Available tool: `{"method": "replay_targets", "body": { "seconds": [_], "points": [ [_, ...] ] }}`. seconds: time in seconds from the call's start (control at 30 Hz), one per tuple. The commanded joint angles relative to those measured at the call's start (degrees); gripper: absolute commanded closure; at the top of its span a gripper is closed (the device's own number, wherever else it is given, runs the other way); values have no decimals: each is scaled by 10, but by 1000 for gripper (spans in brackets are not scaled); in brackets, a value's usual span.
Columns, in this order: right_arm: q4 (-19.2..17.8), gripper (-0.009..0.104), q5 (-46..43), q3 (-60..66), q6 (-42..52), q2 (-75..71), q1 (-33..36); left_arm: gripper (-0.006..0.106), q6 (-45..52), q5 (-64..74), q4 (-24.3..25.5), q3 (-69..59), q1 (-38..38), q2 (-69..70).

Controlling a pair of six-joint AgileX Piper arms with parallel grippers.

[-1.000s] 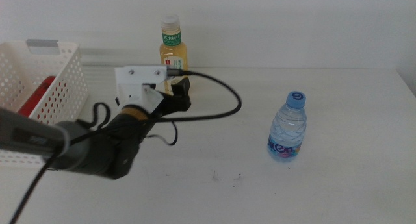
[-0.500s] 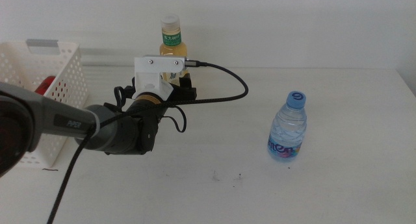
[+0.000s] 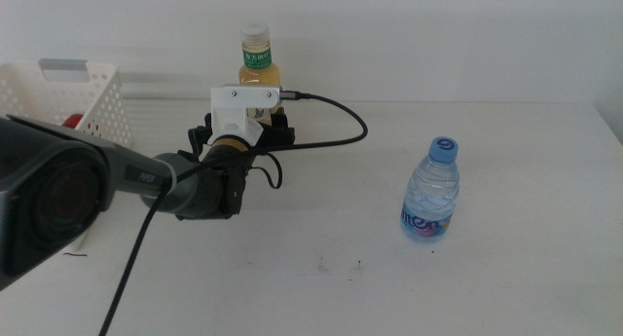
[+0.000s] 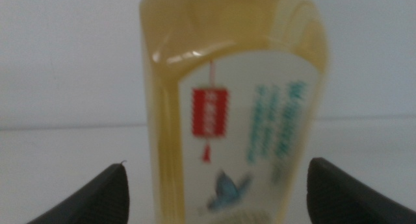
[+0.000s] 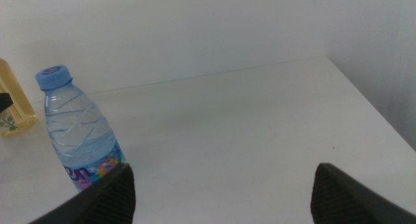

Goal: Use arms to grab the bottles and put them into the dustbin to the left of the table.

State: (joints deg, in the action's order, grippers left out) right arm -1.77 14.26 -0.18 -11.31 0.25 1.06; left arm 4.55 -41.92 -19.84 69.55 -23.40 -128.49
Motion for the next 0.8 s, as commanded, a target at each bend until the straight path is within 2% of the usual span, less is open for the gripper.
{"method": "replay_targets", "body": {
  "seconds": [0.0, 0.53, 0.63, 0.77],
  "points": [
    [-4, 5, -6, 2, 4, -3, -4, 7, 1, -7, 4, 24, 8, -16],
    [-4, 5, -6, 2, 4, -3, -4, 7, -1, -9, 12, 150, 23, -103],
    [-4, 5, -6, 2, 4, -3, -4, 15, -2, 0, 11, 153, 24, -105],
    [-4, 5, -6, 2, 4, -3, -4, 43, -2, 24, 59, 153, 22, -95]
  ]
}}
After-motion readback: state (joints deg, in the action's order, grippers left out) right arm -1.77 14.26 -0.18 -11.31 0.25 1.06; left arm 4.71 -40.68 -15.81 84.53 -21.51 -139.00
